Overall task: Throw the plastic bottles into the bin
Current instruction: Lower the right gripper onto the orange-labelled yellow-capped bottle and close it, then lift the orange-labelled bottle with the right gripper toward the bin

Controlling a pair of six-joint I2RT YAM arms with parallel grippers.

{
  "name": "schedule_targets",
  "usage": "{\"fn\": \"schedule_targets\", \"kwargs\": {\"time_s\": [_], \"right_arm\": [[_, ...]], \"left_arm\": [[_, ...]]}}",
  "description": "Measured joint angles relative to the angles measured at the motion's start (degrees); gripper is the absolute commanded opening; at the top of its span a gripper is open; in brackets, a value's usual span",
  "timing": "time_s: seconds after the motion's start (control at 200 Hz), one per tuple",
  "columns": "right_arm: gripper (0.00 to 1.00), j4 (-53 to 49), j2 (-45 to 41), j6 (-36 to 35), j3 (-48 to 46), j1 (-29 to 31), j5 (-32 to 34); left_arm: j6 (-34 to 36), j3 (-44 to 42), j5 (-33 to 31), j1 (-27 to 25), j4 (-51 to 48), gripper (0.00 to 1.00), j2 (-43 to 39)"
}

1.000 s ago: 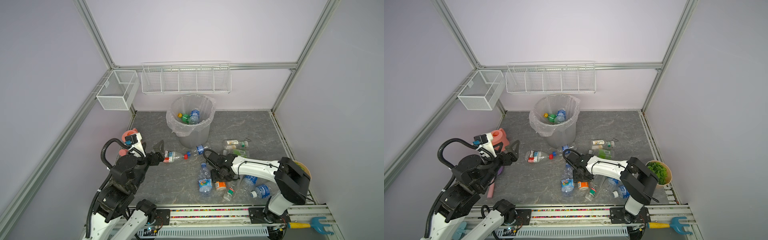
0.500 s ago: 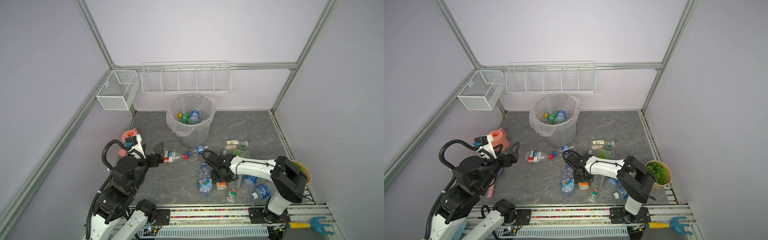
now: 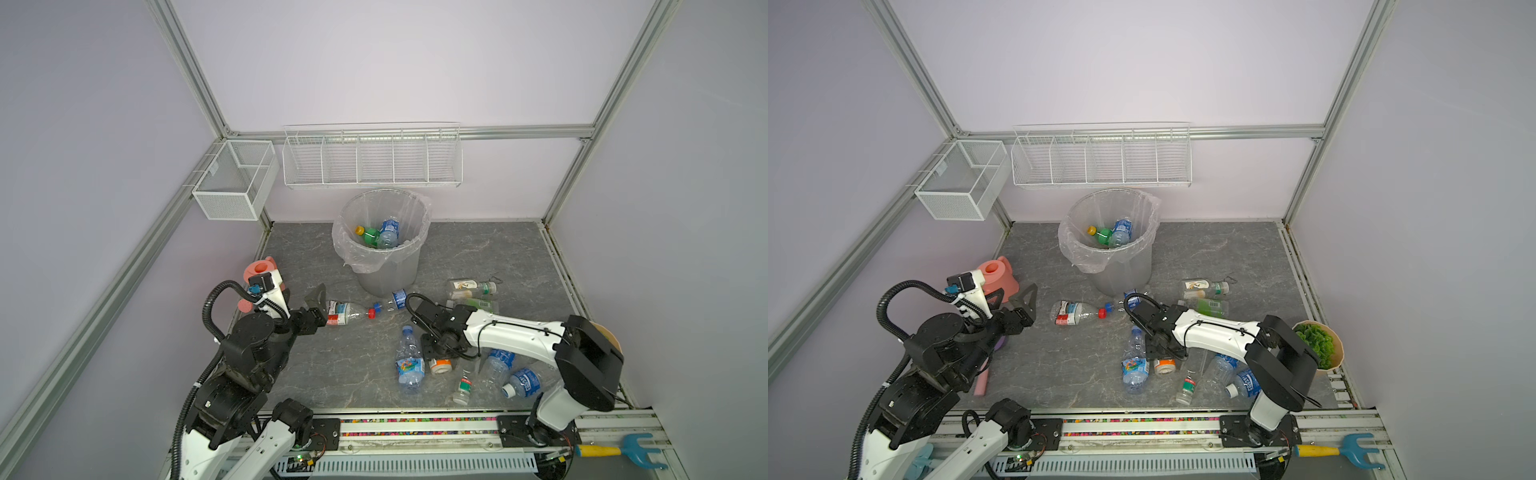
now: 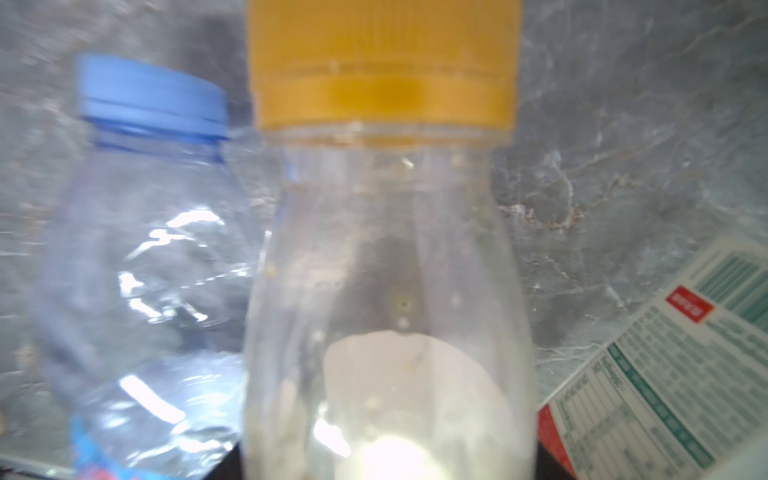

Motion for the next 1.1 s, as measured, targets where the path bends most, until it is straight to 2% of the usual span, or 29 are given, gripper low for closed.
{"fn": "schedule_targets", "kwargs": {"time_s": [0.3, 0.38, 0.565, 0.705, 1.105], "right_arm": [[0.07, -0.66, -3.52, -2.58, 1.88, 0.07, 1.25], [0.07, 0.13, -6.25, -3.5, 1.73, 0.15, 1.38], [0.06, 3.8, -16.11, -4.55, -0.2, 0.37, 2.6], [0.07, 4.98, -19.96, -5.31, -0.2, -0.13, 3.45], [0.07, 5.25, -29.73, -7.3, -0.2, -7.8, 4.55]], "left_arm": [[-0.02, -0.07, -0.15, 0.0, -0.37, 0.84, 0.0], [-0.07, -0.52, -0.17, 0.0, -0.39, 0.8, -0.07], [-0.33, -1.22, -0.15, 0.0, -0.79, 0.79, -0.11], [-1.14, -2.08, -0.11, 0.0, -0.83, 0.79, -0.15], [-3.04, -4.22, 0.07, 0.0, -2.08, 0.78, -2.12]]}}
